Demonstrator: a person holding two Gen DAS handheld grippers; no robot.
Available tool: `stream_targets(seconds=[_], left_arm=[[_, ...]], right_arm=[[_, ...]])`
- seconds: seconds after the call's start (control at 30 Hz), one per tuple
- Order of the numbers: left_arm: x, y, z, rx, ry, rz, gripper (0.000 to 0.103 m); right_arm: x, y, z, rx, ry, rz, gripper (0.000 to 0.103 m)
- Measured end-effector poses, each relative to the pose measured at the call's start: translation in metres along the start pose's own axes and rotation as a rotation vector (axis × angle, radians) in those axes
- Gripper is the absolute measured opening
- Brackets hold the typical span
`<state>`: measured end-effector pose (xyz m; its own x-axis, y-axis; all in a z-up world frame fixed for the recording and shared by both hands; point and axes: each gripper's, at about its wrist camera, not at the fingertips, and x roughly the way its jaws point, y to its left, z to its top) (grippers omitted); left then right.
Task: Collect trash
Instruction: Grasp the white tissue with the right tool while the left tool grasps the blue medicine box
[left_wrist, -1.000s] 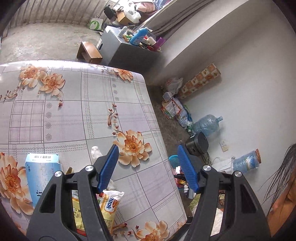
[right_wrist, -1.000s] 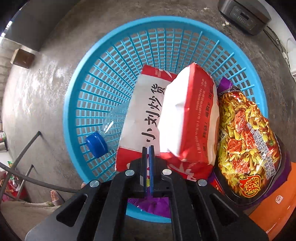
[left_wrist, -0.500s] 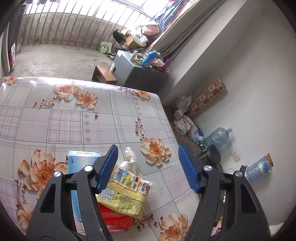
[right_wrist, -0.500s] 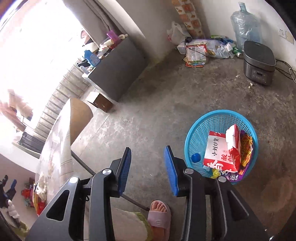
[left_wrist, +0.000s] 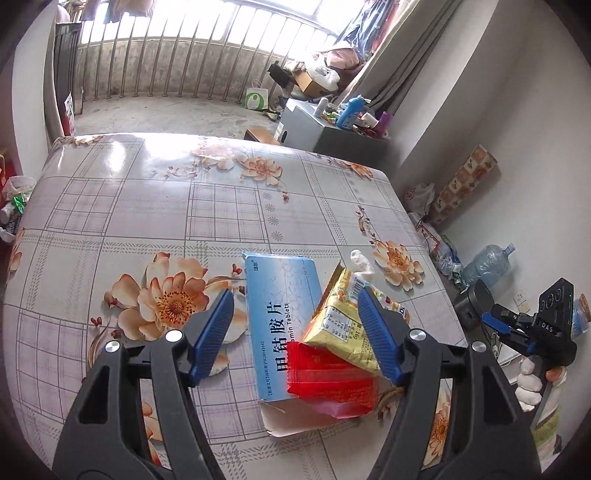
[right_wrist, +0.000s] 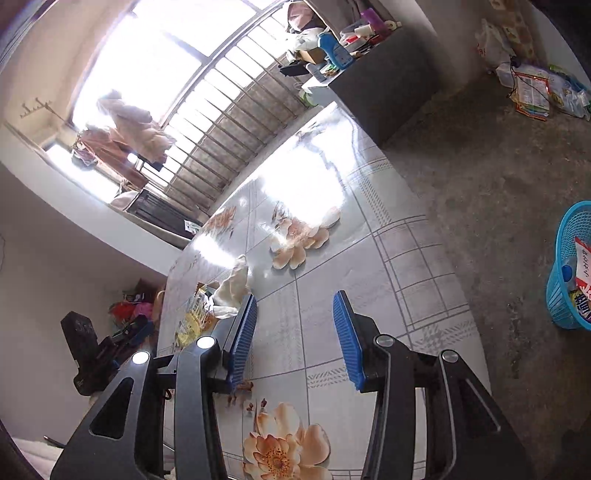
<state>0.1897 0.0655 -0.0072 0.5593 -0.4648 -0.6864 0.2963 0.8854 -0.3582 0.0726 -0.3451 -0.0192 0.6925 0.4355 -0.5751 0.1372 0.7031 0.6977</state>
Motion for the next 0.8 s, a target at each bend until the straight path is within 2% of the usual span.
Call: stream_targets(seconds=[0.13,0.3,0.37,0.5,0.67,0.8], left_arm=[[0.019,0.026,-0.005,-0.063,0.038,-0.011,0.048],[0.046,0.06,-0.006,-0.176,0.101,-0.058,0.025],[0.052,0.067,-0.007,-0.211,0.106,-0.116,0.024],[0.058,0.065,-0.01,-0.216,0.133,-0.193,0.018],[0.058,0.056,-0.021,-0.202,0.144,-0.236,0.017],[0.058,0.05,-0.03,-0.198,0.176,-0.279,0.017]], right_arm=[[0.057,0.028,-0.001,0.023,0.108,0.076,0.043],[0.114,0.05,0.004,0.051,0.194,0.102,0.039],[0.134,0.056,0.003,0.057,0.226,0.093,0.033],[0.157,0.059,-0.003,0.074,0.286,0.104,0.024],[0.16,0.055,-0.012,0.083,0.324,0.123,0.015],[0.149,0.049,-0.018,0.08,0.334,0.112,0.013]])
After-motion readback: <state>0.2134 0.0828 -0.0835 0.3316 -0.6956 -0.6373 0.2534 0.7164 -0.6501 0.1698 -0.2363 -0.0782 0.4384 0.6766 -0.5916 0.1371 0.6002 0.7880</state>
